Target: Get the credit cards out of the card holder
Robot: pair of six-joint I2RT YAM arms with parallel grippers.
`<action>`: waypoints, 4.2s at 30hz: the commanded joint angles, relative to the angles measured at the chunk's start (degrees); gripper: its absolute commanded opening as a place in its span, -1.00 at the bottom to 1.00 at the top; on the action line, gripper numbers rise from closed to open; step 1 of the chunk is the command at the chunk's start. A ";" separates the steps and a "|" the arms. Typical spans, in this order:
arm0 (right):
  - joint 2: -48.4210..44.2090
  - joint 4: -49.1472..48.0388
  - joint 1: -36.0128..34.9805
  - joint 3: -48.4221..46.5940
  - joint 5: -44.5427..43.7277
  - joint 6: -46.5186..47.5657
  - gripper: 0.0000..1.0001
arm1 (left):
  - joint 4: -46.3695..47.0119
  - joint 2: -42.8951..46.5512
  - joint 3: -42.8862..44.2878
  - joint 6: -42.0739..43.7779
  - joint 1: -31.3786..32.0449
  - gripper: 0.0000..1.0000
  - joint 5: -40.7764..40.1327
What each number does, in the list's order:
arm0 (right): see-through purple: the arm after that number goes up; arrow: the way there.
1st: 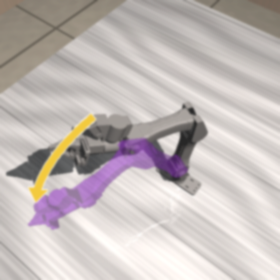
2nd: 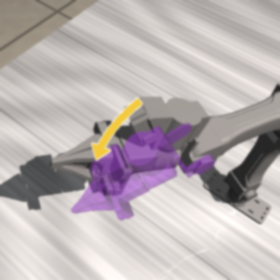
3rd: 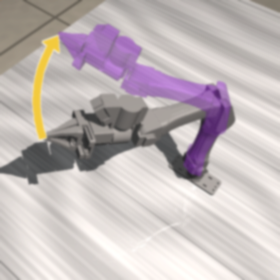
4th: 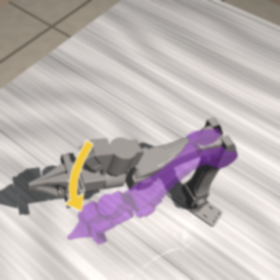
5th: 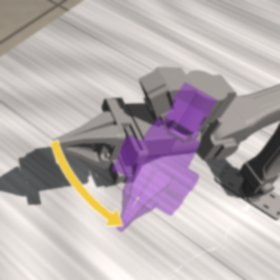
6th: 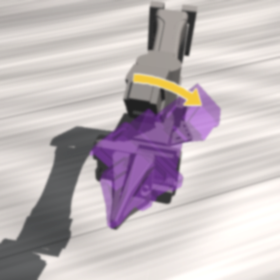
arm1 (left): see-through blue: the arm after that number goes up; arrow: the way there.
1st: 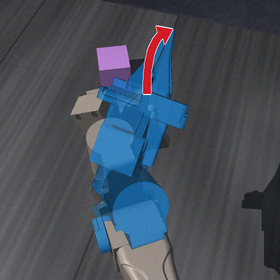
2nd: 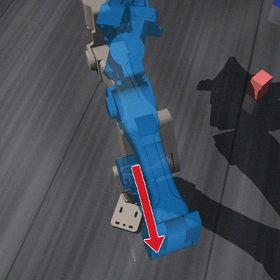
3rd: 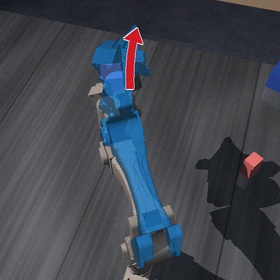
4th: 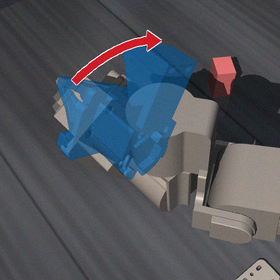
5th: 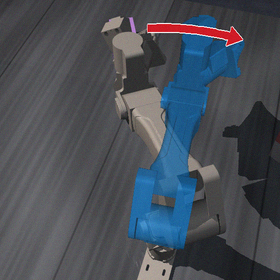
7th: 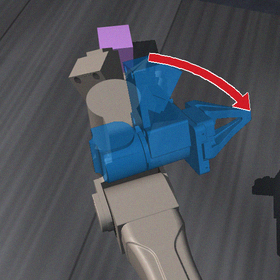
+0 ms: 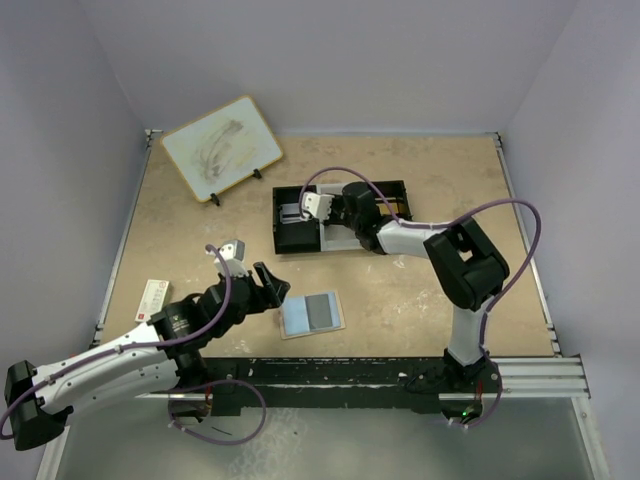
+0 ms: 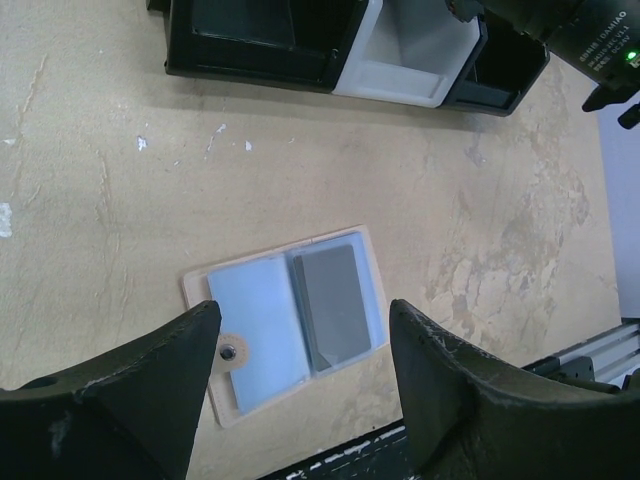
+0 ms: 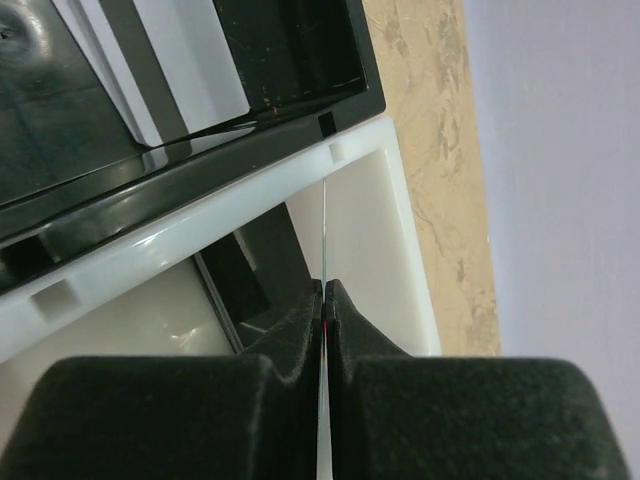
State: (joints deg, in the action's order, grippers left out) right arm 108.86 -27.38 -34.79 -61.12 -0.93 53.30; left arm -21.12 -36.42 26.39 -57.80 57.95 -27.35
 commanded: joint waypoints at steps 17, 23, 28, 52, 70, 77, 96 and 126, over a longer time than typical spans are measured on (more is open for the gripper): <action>6.27 1.32 0.77 -6.98 -2.71 2.30 -1.00 | 0.30 -1.85 3.58 1.77 0.41 0.34 -1.61; 4.74 1.36 0.86 -5.86 -1.84 1.69 -0.73 | 0.29 -0.69 2.68 0.95 0.40 0.34 -1.61; 3.58 3.68 0.86 -6.71 -0.26 0.23 -0.49 | 0.04 -0.57 2.78 0.95 0.41 0.33 -1.50; -8.66 5.50 1.47 -4.62 5.25 -8.60 -0.08 | 0.62 -0.25 0.93 -0.69 0.41 0.33 0.60; -34.48 12.29 -1.23 15.13 18.55 -83.55 -0.02 | 3.33 -3.43 -5.03 -4.85 0.67 0.33 4.24; -33.68 15.63 -14.41 22.07 5.42 -94.72 0.07 | 6.43 -6.83 -7.90 -5.82 0.67 0.31 4.78; -29.45 17.66 -21.63 27.70 0.19 -104.74 0.02 | 9.78 -12.96 -10.88 -5.40 1.00 -0.09 5.58; -29.34 24.79 -21.68 24.88 -4.54 -104.49 0.04 | 9.16 -13.99 -11.03 -4.95 1.46 -0.86 6.08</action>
State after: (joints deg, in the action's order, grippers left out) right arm 81.25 -6.87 -56.25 -34.72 -2.13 -51.05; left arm -12.45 -50.39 14.35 -63.40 59.02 -21.28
